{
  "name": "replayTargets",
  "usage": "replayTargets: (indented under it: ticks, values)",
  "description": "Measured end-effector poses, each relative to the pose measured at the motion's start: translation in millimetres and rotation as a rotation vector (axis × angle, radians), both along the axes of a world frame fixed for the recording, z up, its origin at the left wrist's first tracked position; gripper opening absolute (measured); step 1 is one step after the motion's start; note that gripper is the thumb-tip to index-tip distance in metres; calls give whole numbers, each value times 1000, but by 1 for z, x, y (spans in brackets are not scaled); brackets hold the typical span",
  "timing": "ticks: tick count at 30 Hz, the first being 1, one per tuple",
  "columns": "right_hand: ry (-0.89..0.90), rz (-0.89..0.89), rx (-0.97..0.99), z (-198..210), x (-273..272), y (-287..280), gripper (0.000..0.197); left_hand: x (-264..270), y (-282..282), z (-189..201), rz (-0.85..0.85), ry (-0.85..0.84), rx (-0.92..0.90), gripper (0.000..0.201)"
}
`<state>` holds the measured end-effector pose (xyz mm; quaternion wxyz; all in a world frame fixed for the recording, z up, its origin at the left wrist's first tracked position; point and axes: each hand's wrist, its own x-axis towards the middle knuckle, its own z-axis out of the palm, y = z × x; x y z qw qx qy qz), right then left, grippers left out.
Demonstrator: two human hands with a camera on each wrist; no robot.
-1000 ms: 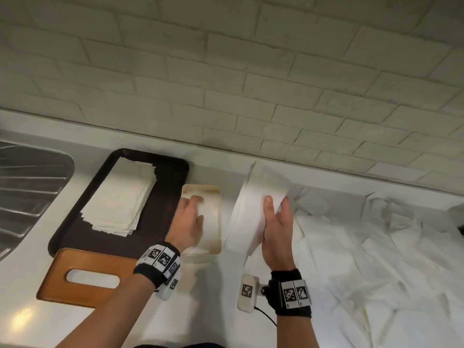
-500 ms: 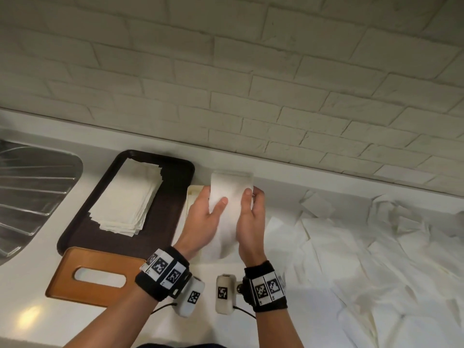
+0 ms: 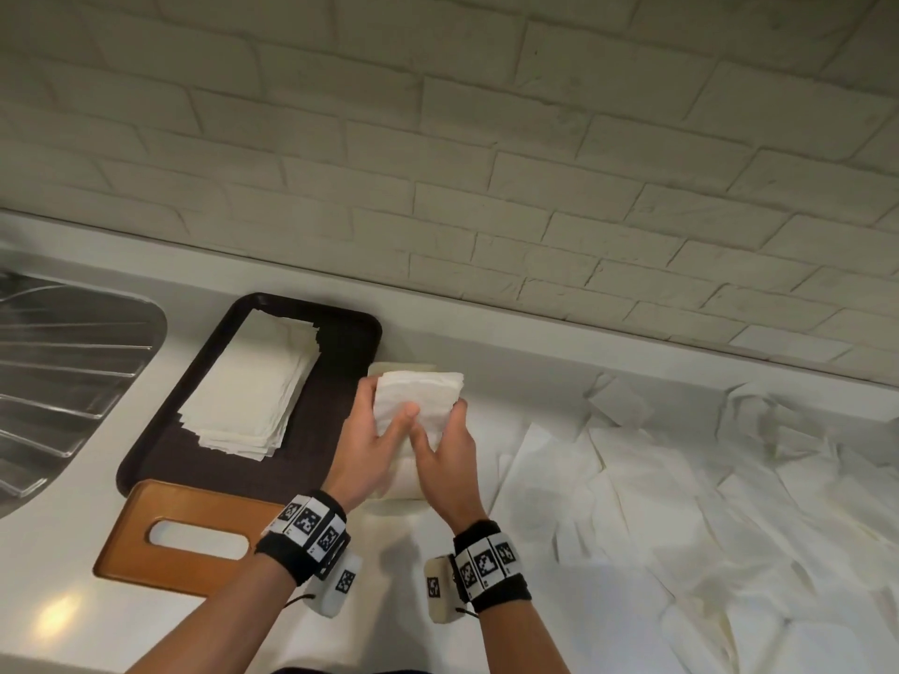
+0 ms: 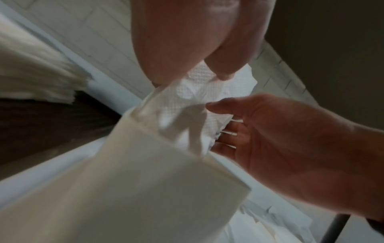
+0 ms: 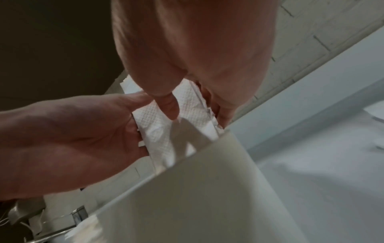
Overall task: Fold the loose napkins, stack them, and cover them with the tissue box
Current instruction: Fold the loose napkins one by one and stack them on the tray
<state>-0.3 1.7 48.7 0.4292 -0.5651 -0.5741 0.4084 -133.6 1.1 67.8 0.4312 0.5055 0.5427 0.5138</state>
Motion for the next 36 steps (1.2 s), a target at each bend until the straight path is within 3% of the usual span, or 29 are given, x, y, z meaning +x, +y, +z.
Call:
replayTargets:
  ticks: [5,8,10,13,17,21,23,27,30,31,33,35,36]
  values:
    - [-20,-19,-18,-3,-6,2,28,-2,2,-9,5,121,-37,27]
    - [39,-33,6,5,-5,-3,46,-5,14,15,108,69,-15,26]
    - [18,-38,12,5,-3,-10,58,-10,28,24,135,154,-45,27]
    - [-195,-8,-41,0,-2,-14,49,-21,45,14,105,450,-117,38]
    - [-604,156,-170,-5,-2,-11,24,-32,44,-8,81,712,-55,50]
    - [-799,227,-198,-4,-8,-7,26,-34,47,-6,-76,914,52,29]
    - [-825,230,-182,0,-11,-6,28,-30,50,-5,-217,984,61,30]
    - [-678,64,-129,15,13,-2,19,-23,50,-10,-631,1311,-178,72]
    - [-677,-153,-153,12,63,3,17,-24,46,-21,-678,1373,-233,85]
    - [-687,-231,-201,6,81,3,24,-22,45,-21,-622,1358,-195,81]
    - [-743,-373,-354,-15,113,0,58,-14,40,-18,-465,1293,-28,64]
    - [-836,-416,-534,-36,132,-6,98,-1,31,-17,-355,1112,173,44]
    - [-881,-420,-581,-47,139,-8,107,8,26,-16,-334,995,221,38]
